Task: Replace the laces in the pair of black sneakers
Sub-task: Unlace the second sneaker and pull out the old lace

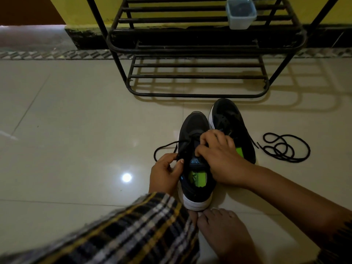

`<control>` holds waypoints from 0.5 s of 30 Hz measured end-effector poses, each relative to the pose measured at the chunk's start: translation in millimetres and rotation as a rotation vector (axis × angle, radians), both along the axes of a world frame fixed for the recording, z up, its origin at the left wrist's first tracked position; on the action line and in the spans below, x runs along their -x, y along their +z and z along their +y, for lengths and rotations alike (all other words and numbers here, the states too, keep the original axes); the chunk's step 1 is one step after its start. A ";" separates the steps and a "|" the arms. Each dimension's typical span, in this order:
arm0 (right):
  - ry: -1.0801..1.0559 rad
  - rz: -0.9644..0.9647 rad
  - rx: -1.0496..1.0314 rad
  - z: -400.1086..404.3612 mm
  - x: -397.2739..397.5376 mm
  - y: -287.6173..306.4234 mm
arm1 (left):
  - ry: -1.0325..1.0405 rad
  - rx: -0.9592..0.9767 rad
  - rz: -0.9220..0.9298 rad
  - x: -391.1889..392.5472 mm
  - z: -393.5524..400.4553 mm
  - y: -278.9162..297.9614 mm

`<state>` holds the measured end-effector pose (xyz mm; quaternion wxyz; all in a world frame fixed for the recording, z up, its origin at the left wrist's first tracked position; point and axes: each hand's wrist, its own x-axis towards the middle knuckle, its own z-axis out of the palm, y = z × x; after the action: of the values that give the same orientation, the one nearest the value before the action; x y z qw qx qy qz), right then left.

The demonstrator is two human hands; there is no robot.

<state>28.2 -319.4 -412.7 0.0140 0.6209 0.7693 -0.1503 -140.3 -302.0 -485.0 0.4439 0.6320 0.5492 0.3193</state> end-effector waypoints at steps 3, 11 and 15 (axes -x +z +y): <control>-0.034 0.066 0.013 -0.3 -2.4 5.6 | -0.018 -0.014 0.088 0.9 2.1 -2.8; -0.033 0.221 0.091 -1.3 -7.2 18.1 | -0.036 -0.091 0.357 -0.4 2.4 -2.4; -0.111 0.416 0.133 2.6 -15.4 31.6 | -0.065 -0.127 0.499 -2.5 2.6 0.9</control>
<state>43.7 -316.8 -381.1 -0.1124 0.6155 0.7087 -0.3261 -137.8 -299.5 -484.1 0.2639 0.7351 0.6001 0.1729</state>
